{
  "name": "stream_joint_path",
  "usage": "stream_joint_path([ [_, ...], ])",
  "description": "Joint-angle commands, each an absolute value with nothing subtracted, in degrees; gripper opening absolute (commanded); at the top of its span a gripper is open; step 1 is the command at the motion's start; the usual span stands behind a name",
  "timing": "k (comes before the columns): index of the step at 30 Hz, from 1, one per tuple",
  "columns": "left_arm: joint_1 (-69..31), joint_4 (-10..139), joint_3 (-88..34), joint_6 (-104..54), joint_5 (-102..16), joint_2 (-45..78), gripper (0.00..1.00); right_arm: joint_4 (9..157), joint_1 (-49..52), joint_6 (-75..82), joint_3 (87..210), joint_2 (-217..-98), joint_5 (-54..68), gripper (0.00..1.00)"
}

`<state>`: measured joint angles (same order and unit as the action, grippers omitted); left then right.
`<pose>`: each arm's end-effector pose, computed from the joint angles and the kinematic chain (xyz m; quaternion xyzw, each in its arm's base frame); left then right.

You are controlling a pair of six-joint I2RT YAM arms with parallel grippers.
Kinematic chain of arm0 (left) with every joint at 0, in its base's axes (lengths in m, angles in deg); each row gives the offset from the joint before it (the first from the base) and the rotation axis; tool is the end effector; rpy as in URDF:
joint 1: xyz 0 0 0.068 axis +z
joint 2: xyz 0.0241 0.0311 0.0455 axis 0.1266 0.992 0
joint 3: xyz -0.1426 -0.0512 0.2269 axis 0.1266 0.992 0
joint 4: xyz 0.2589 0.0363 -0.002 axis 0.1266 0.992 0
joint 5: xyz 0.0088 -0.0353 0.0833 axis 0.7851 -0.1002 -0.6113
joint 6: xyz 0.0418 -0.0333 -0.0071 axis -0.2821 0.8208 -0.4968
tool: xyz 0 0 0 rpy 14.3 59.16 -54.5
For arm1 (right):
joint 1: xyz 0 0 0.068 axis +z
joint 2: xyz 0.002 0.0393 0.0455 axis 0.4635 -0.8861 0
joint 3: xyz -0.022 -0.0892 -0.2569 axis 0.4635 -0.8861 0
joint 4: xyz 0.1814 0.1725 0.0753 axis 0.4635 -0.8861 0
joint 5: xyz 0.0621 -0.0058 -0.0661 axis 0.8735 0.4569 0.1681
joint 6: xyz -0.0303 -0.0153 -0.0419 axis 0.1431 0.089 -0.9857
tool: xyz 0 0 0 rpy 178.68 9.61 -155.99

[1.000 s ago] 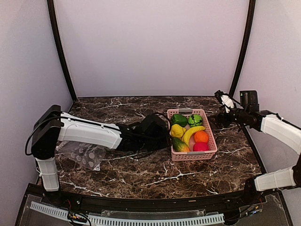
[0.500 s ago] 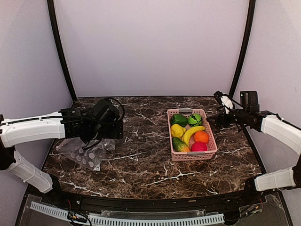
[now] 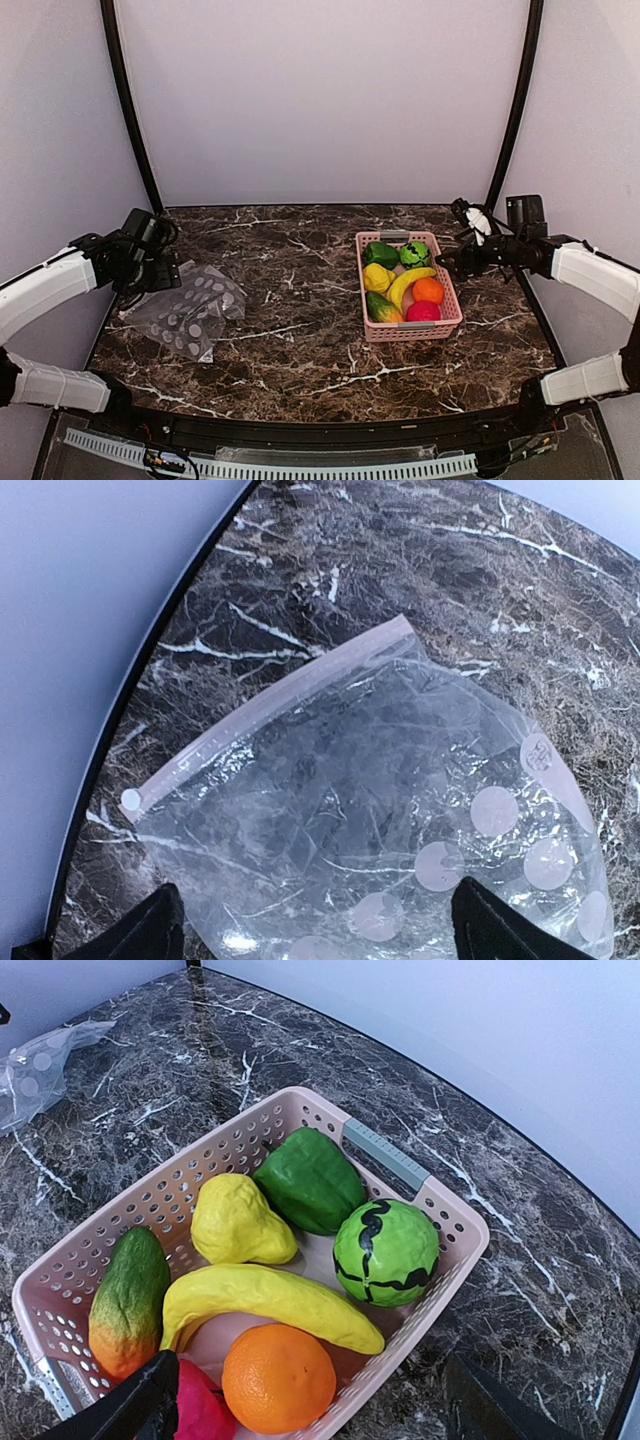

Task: Place the food in the zip-top bag and seal the zipper
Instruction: Adjust the zipper food storage bag at the center of the board.

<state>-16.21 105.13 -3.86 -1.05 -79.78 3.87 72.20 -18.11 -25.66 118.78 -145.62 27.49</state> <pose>0.2053 -0.0707 0.2631 -0.1769 0.9046 0.0512 0.3845 0.2538 0.0595 0.2580 -0.3426 0.7970 0.1656 0.4691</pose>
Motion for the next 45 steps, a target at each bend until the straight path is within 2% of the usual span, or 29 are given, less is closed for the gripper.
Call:
stream_joint_path([
  [1, -13.6, 104.9, -2.3, -3.7, -67.1, 7.2, 0.88, 70.8, -17.3, -26.6, 119.2, -145.5, 29.2, 0.88],
  [4, -13.6, 104.0, 0.8, 0.3, -61.2, 5.7, 0.84, 67.5, -15.0, -26.6, 121.8, -145.3, 29.5, 0.87],
  [7, -14.4, 97.1, 8.0, 5.0, -53.6, 0.8, 0.72, 62.8, -9.9, -26.6, 125.8, -147.5, 32.1, 0.85],
  [11, -20.8, 89.4, 12.0, 10.0, -52.8, -1.0, 0.66, 58.6, -2.9, -28.0, 130.8, -151.6, 33.6, 0.83],
  [16, -30.0, 75.5, 10.7, 14.4, -49.1, 7.6, 0.66, 56.2, 5.9, -29.7, 133.8, -155.3, 34.1, 0.81],
  [20, -34.3, 72.7, 1.0, 10.7, -45.1, 19.4, 0.66, 54.6, 12.6, -29.7, 135.1, -159.4, 33.0, 0.79],
  [23, -34.7, 79.4, -9.2, 2.2, -46.9, 21.6, 0.68, 54.1, 15.6, -29.0, 136.4, -162.6, 32.8, 0.75],
  [25, -34.4, 85.4, -13.4, -3.9, -55.6, 20.4, 0.72, 54.6, 17.2, -28.1, 137.3, -164.4, 32.7, 0.71],
  [29, -28.5, 96.1, -15.8, -9.7, -60.6, 18.2, 0.8, 55.4, 21.0, -27.4, 139.9, -168.7, 30.4, 0.58],
  [32, -20.9, 98.9, -12.9, -9.5, -60.6, 15.9, 0.85, 56.8, 23.2, -26.0, 142.6, -173.3, 27.7, 0.51],
  [33, -19.9, 98.9, -10.6, -9.1, -61.3, 14.3, 0.88, 56.9, 23.5, -25.4, 144.0, -175.2, 27.2, 0.48],
  [36, -16.5, 98.6, -6.1, -7.2, -63.8, 11.3, 0.91, 56.8, 23.5, -23.8, 150.4, -182.1, 23.3, 0.39],
  [41, -14.2, 99.8, 0.3, -3.9, -67.3, 7.4, 0.9, 56.9, 22.6, -23.0, 163.6, -193.8, 14.8, 0.36],
  [45, -13.7, 97.5, 6.0, -1.5, -63.1, 5.1, 0.89, 56.9, 19.6, -19.9, 178.2, -204.9, 7.8, 0.38],
])
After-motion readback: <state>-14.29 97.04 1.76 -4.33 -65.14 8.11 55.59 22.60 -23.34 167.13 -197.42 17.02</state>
